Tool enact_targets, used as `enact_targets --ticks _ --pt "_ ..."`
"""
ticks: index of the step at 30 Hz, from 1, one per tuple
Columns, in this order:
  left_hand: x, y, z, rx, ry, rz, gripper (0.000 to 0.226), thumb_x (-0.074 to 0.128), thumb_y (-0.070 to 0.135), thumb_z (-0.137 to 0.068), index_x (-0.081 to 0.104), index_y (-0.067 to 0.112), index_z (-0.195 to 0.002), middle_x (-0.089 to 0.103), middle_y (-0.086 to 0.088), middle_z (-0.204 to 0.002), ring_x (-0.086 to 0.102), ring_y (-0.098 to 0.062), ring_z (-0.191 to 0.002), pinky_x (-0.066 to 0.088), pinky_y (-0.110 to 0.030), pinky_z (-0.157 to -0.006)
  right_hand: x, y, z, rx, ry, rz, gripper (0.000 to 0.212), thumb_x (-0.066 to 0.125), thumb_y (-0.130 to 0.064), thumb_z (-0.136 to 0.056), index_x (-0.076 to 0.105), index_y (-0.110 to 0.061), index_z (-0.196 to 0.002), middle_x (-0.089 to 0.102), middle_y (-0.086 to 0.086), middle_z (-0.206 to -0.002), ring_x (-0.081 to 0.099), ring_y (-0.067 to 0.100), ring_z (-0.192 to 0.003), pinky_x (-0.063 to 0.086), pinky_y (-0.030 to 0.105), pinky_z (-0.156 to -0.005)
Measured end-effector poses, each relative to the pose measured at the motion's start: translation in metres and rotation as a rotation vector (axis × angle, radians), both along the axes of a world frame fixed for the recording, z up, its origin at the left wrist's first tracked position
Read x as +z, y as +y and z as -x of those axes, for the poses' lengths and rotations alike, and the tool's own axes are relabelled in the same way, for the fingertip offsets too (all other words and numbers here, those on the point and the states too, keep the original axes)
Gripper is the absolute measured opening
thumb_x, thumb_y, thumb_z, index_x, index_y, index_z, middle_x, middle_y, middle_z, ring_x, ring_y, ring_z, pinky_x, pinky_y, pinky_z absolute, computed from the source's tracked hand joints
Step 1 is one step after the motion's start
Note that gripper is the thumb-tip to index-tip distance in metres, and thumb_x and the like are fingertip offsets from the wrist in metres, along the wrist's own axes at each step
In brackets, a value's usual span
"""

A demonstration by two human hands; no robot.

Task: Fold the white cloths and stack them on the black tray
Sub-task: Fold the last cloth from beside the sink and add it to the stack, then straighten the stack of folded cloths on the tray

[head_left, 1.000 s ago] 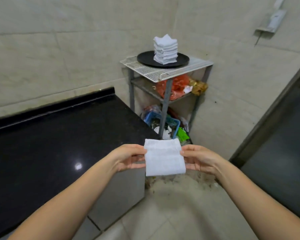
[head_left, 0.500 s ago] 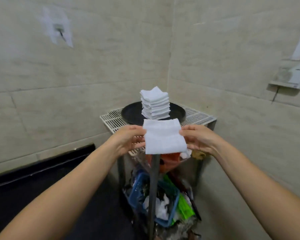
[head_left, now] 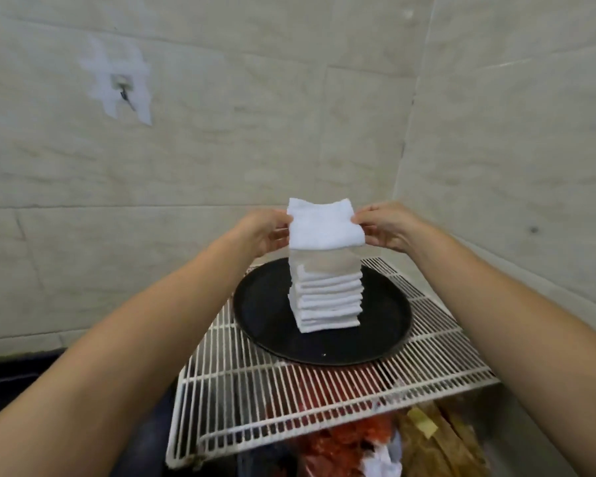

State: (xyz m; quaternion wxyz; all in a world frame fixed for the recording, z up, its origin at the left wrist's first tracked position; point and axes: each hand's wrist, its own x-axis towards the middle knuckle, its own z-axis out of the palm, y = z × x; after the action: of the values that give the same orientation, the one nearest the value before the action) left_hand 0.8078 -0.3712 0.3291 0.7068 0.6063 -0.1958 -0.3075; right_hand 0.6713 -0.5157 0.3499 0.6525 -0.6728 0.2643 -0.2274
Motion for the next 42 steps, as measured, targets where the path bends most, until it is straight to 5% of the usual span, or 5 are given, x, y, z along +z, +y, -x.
enact_targets --ticks 20,25,30,36,42 --pt "-0.074 -0.009 -0.014 0.182 0.122 -0.130 0.017 0.051 0.018 -0.095 0.054 0.009 -0.081 0.047 -0.005 -0.067 0.052 -0.016 -0.065 0.056 -0.022 -0.048 -0.075 -0.067 -0.011 0.023 0.060 -0.067 0.014 0.056 -0.023 -0.095 0.056 -0.009 -0.097 0.058 0.008 -0.091 0.061 0.019 -0.085 0.056 0.032 -0.070" --pt "-0.126 -0.008 -0.004 0.263 0.219 -0.131 0.056 0.037 0.041 -0.099 0.038 0.000 -0.138 0.051 -0.016 -0.132 0.050 -0.028 -0.121 0.039 -0.040 -0.104 -0.129 -0.061 -0.011 0.050 0.106 -0.229 0.058 0.036 -0.048 -0.098 0.035 -0.014 -0.145 0.037 0.009 -0.150 0.037 0.024 -0.137 0.033 0.043 -0.111" --pt "-0.133 -0.027 0.020 0.162 0.176 0.000 0.063 0.023 0.056 -0.097 0.040 0.016 -0.142 0.041 -0.004 -0.148 0.039 -0.022 -0.136 0.028 -0.039 -0.116 -0.141 -0.041 -0.019 0.097 0.026 -0.348 0.055 0.024 -0.053 -0.099 0.054 -0.013 -0.124 0.067 0.005 -0.099 0.062 0.020 -0.091 0.050 0.033 -0.077" --pt "-0.136 -0.040 0.032 0.064 0.158 0.019 0.069 0.024 0.066 -0.092 0.069 0.018 -0.113 0.072 -0.007 -0.110 0.067 -0.025 -0.103 0.053 -0.040 -0.090 -0.138 -0.035 -0.019 0.166 0.000 -0.364 0.059 0.027 -0.054 -0.099 0.071 -0.017 -0.084 0.075 0.008 -0.087 0.067 0.024 -0.090 0.051 0.038 -0.084" --pt "-0.140 -0.040 0.025 0.007 0.123 0.004 0.072 0.022 0.070 -0.090 0.069 0.020 -0.113 0.071 -0.006 -0.111 0.067 -0.023 -0.104 0.052 -0.040 -0.093 -0.136 -0.032 -0.016 0.177 0.030 -0.341 0.062 0.028 -0.058 -0.097 0.071 -0.014 -0.097 0.073 0.011 -0.103 0.066 0.026 -0.100 0.051 0.038 -0.089"
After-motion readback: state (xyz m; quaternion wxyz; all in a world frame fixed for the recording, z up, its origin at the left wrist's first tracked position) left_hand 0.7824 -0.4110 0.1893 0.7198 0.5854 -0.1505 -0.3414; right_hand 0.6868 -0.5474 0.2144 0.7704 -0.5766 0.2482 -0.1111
